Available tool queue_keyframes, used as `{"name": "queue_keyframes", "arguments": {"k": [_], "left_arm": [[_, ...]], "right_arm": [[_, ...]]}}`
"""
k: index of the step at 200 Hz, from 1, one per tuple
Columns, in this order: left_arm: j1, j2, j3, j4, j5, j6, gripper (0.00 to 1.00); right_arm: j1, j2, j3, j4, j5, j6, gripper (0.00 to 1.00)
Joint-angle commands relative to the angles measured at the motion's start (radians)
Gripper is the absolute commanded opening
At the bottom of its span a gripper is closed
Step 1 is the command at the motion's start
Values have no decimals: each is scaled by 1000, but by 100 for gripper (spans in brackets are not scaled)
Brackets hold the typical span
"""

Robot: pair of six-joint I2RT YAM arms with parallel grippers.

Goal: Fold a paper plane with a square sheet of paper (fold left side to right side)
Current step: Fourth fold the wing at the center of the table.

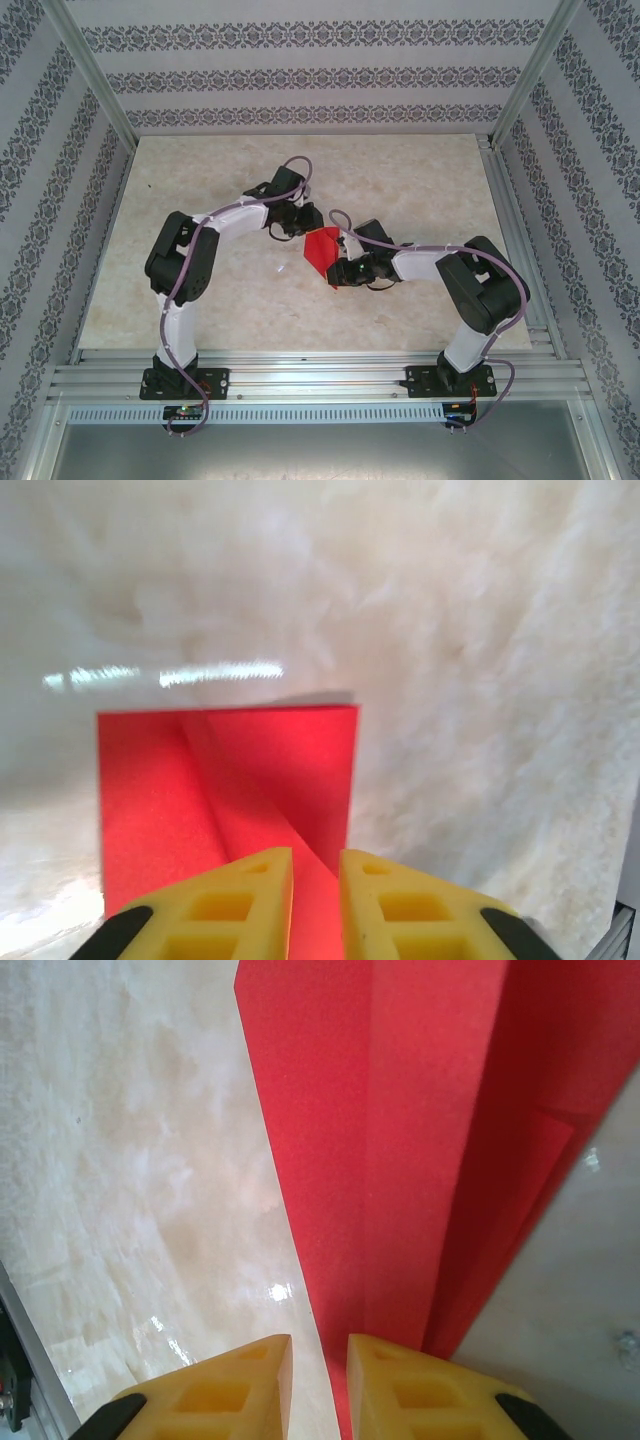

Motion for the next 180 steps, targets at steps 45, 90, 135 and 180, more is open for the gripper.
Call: {"name": "queue_keyframes", "arguments": {"k": [45,90,135,180], "left_arm": [[-15,-198,-278,217,126,-16,7],[-88,-167,-351,370,171,-95,2],[-106,-87,-335,384,185,-110,1],[-112,-28,-332,451,196,-156,1]], "right_arm": [[3,93,-29,-163,60,4,23],[2,93,-24,-175,66,-2,23],[0,92,-21,-182,68,-5,22],[2,92,-23,-185,69,-11,22]]}}
